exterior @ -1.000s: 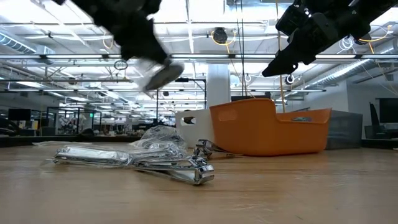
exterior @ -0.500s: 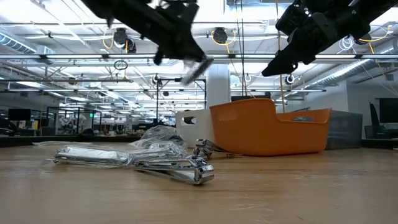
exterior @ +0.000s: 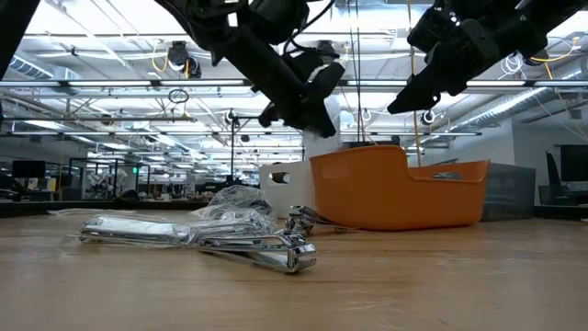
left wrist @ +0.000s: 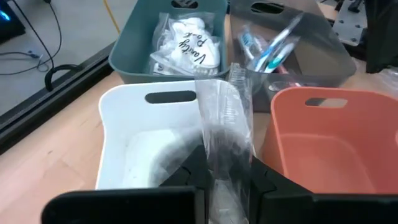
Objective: Pick & Place Travel size toiletries
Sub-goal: Put the black hairbrush into the white bin
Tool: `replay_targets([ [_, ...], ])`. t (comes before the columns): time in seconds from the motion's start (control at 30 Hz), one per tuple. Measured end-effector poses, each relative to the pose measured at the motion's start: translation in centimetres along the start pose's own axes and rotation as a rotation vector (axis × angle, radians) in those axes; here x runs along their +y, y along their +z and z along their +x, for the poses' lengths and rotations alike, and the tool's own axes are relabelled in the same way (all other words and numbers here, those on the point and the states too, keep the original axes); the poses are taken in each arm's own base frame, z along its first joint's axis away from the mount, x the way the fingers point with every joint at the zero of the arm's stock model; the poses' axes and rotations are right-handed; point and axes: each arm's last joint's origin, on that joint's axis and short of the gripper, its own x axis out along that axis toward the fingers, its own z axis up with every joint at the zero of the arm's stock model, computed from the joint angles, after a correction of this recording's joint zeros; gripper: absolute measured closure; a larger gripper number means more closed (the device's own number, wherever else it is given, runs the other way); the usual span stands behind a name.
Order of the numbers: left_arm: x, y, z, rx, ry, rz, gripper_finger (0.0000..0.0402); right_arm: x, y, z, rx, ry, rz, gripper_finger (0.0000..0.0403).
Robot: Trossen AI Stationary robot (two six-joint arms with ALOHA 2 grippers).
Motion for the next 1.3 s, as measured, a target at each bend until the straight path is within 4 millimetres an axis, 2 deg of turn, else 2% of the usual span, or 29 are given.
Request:
replay_targets([
  [0.33, 0.4, -0.1, 0.0, 0.029, 0.013, 0.007, 0.0358, 0.0, 0.0, 0.0, 0.0, 0.0, -0.001, 0.0147],
  [0.43, 0.3, -0.3, 0.0, 0.045, 0.013, 0.018, 0.0341, 0.0, 0.0, 0.0, 0.0, 0.0, -0.003, 0.0147],
  [0.57, 0.2, -0.4, -0.1, 0.048, 0.011, 0.01, 0.029, 0.0, 0.0, 0.0, 0.0, 0.0, -0.003, 0.0147],
  [0.83, 0.2, -0.4, -0.1, 0.051, 0.012, 0.015, 0.0147, 0.0, 0.0, 0.0, 0.0, 0.0, -0.002, 0.0147],
  [0.93, 0.3, -0.3, -0.3, 0.055, 0.012, 0.077, 0.0109, 0.0, 0.0, 0.0, 0.0, 0.0, 0.0, 0.0147],
  [1.0, 0.5, 0.1, -1.3, 0.076, 0.017, 0.149, 0.0093, 0.0, 0.0, 0.0, 0.0, 0.001, 0.0, 0.0147],
  [1.1, 0.7, 1.3, -4.2, 0.089, 0.029, 0.184, 0.0079, 0.0, -0.1, 0.0, 0.0, 0.001, 0.0, 0.0147],
  [1.2, 1.1, 1.7, -7.5, 0.162, 0.046, 0.106, 0.0076, 0.0, -0.5, 0.1, 0.011, 0.001, 0.001, 0.0147],
  [1.3, 1.8, 1.2, -10.4, 0.287, 0.107, -0.011, 0.0085, 0.0, -0.7, 0.2, 0.016, 0.001, 0.001, 0.0147],
])
